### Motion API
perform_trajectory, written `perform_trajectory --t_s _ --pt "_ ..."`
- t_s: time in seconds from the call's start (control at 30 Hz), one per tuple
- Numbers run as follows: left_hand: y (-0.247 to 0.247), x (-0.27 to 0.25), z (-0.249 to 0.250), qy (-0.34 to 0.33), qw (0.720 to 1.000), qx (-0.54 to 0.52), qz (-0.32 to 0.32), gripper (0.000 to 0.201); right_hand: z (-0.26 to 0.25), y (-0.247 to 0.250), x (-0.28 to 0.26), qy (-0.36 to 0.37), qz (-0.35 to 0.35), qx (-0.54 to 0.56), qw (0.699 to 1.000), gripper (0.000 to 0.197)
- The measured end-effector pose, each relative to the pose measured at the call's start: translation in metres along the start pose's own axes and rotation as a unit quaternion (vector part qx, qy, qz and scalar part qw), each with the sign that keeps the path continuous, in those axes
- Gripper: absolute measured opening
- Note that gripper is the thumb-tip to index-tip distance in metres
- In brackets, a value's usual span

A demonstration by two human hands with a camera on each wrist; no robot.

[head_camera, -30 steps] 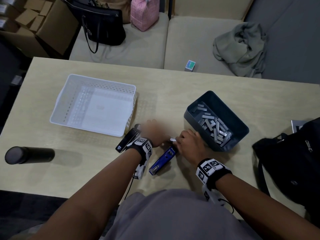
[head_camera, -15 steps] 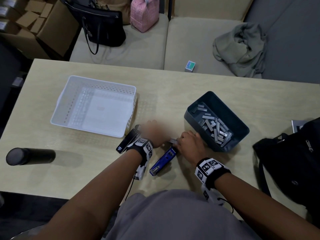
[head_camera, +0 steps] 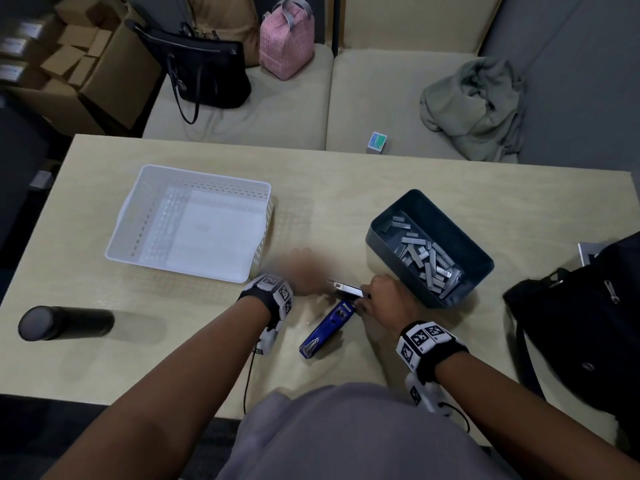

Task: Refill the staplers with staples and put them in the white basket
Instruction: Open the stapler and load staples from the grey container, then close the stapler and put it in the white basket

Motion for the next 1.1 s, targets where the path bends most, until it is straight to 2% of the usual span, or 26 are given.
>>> perform_trajectory --t_s 0.1,0.2,0.27,0.4,0.53,0.63,0.73,0.8,0.87,0.93,0.97,1.03,1.1 --pt "0.01 -0.003 -0.004 -0.074 0.992 0.097 -0.007 0.058 0.006 0.001 -0.002 -0.023 0.004 0.016 1.0 0.025" --pt "0.02 -0.005 -0.005 -0.111 0.967 0.229 0.019 0.047 0.019 0.001 -0.005 -0.065 0.022 0.035 0.997 0.02" --pt "0.025 -0.005 -0.001 -0.123 0.958 0.257 0.027 0.04 0.023 -0.001 -0.009 -0.083 0.027 0.05 0.995 0.019" --pt "0.052 0.002 0.016 -0.145 0.96 0.232 0.049 0.032 0.026 -0.002 -0.013 -0.099 0.033 0.074 0.992 0.018" --pt "0.075 0.002 0.046 -0.194 0.962 0.187 0.049 0.029 0.024 0.006 -0.007 -0.067 0.009 0.063 0.996 0.024" --pt "0.068 -0.001 0.066 -0.221 0.959 0.173 0.048 0.032 0.017 0.011 -0.002 -0.079 -0.032 0.089 0.992 0.019" --pt "0.048 0.0 0.072 -0.224 0.962 0.136 0.071 0.042 0.014 0.011 0.001 -0.136 -0.041 0.152 0.978 0.007" --pt "0.033 0.001 0.07 -0.213 0.966 0.119 0.081 0.043 0.017 0.011 0.0 -0.175 -0.043 0.223 0.958 0.012" --pt "0.016 0.001 0.066 -0.197 0.969 0.131 0.077 0.045 0.021 0.011 0.0 -0.201 -0.054 0.312 0.927 0.032" --pt "0.002 0.001 0.063 -0.175 0.971 0.148 0.064 0.044 0.023 0.014 -0.003 -0.238 -0.063 0.416 0.876 0.056" --pt "-0.003 -0.001 0.062 -0.156 0.975 0.145 0.06 0.042 0.022 0.017 -0.004 -0.25 -0.066 0.462 0.848 0.062" --pt "-0.007 -0.003 0.066 -0.124 0.984 0.115 0.047 0.039 0.022 0.025 -0.005 -0.259 -0.072 0.528 0.806 0.067" --pt "-0.001 -0.004 0.064 -0.093 0.994 0.047 0.042 0.04 0.017 0.038 -0.002 -0.254 -0.071 0.565 0.782 0.067"
Point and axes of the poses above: each hand's wrist, its own x-axis towards the middle knuckle, its own y-axis out of the back of the hand, z = x × y, the point moved 2 cm from there along x, towards the middle knuckle, and after that the axes turned 10 degrees about z, right-handed, at the moved point
